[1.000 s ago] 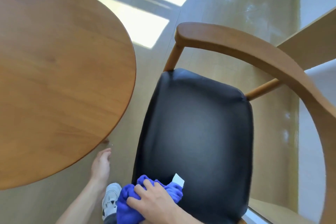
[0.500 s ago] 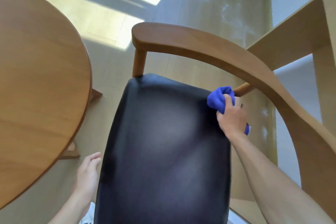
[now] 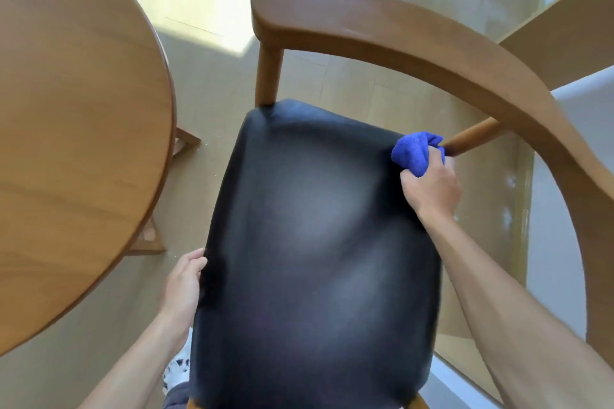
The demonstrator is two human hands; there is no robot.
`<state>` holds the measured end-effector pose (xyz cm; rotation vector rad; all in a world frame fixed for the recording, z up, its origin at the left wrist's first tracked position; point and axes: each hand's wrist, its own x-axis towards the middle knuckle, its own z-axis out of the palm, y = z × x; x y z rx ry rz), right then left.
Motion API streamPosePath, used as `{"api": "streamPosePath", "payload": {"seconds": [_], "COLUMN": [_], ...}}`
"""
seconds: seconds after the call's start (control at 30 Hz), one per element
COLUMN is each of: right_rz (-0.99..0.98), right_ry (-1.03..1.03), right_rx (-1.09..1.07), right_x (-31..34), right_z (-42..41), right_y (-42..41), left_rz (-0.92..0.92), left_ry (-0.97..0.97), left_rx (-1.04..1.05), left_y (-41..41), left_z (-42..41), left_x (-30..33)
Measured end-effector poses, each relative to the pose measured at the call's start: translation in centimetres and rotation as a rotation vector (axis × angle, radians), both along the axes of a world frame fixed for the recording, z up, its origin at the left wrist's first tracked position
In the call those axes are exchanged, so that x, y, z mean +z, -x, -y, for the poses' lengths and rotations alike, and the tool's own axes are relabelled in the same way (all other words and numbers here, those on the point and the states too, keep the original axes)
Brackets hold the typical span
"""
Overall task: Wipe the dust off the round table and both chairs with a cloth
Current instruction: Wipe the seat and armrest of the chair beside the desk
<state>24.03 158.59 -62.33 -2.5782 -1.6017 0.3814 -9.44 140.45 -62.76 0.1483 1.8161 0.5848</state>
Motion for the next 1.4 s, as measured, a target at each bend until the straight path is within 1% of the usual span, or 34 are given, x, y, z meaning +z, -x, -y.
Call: {"api": "streamPosePath", "payload": {"seconds": [0.07, 0.13, 0.27, 0.33, 0.4, 0.47, 0.53, 0.6, 0.63, 0.67, 0.7, 0.8, 0.87, 0.9, 0.97, 1.03, 1.07, 1.13, 1.27, 1.33, 1.4], "right_rz": [-0.020, -0.025, -0.007, -0.016, -0.096, -0.195, -0.243, -0.311, -0.342, -0.342, -0.315, -0.216, -0.133, -0.105, -0.092, -0.044, -0.017, -0.039, -0.161, -0.214, -0.207], "right_ry": [-0.010, -0.019, -0.093, -0.026, 0.085, 0.246, 0.375, 0.458, 0.475, 0.460, 0.392, 0.103, -0.016, -0.030, 0.034, 0.103, 0.106, 0.098, 0.121, 0.203, 0.325], "right_rx": [-0.001, 0.068, 0.360, 0.520, 0.687, 0.860, 1.012, 1.154, 1.222, 1.238, 1.186, 0.814, 0.635, 0.563, 0.454, 0.477, 0.521, 0.634, 1.010, 1.222, 1.439], "right_x": [0.0, 0.0, 0.4, 0.7, 1.2, 1.9, 3.0, 3.7, 4.0, 4.3, 4.5, 4.7, 4.2, 3.7, 2.5, 1.4, 1.1, 1.0, 1.8, 2.2, 2.6], "right_z": [2.3, 5.5, 13.8, 18.6, 23.1, 26.4, 27.4, 26.1, 24.8, 23.2, 21.4, 14.5, 9.5, 7.3, 5.0, 6.2, 7.8, 12.3, 23.2, 27.4, 29.7], "right_y": [2.5, 5.8, 12.0, 14.2, 15.5, 15.9, 15.7, 14.6, 13.9, 13.2, 12.7, 12.4, 13.3, 13.9, 15.6, 17.5, 18.3, 19.5, 19.3, 17.8, 15.8], "left_rz": [0.015, 0.030, 0.003, -0.016, -0.029, -0.042, -0.048, -0.054, -0.056, -0.060, -0.067, -0.083, -0.084, -0.080, -0.071, -0.071, -0.075, -0.085, -0.099, -0.103, -0.098], "left_ry": [0.016, 0.017, -0.008, -0.003, 0.007, 0.007, 0.002, -0.001, -0.001, -0.005, -0.011, -0.020, -0.016, -0.010, -0.002, 0.002, 0.006, 0.016, 0.035, 0.029, 0.013], "left_rx": [-0.003, -0.002, -0.027, -0.056, -0.076, -0.080, -0.064, -0.049, -0.045, -0.046, -0.048, -0.051, -0.039, -0.028, -0.011, 0.005, 0.014, 0.026, 0.024, 0.028, 0.027], "left_y": [0.1, 0.2, 0.4, 0.8, 1.4, 2.0, 2.5, 3.1, 3.3, 3.6, 3.8, 4.5, 4.8, 5.0, 5.2, 5.6, 5.8, 6.4, 6.8, 6.7, 6.6], "left_z": [0.1, 0.1, 0.3, 0.8, 1.5, 2.2, 2.6, 3.0, 3.1, 3.3, 3.5, 4.3, 5.1, 5.5, 6.5, 7.3, 7.6, 8.0, 9.1, 9.2, 9.1], "left_x": [0.2, 0.4, 1.2, 1.7, 2.1, 2.7, 3.2, 3.8, 4.1, 4.3, 4.4, 4.3, 3.9, 3.7, 3.4, 3.2, 3.2, 3.2, 3.5, 3.8, 4.1]}}
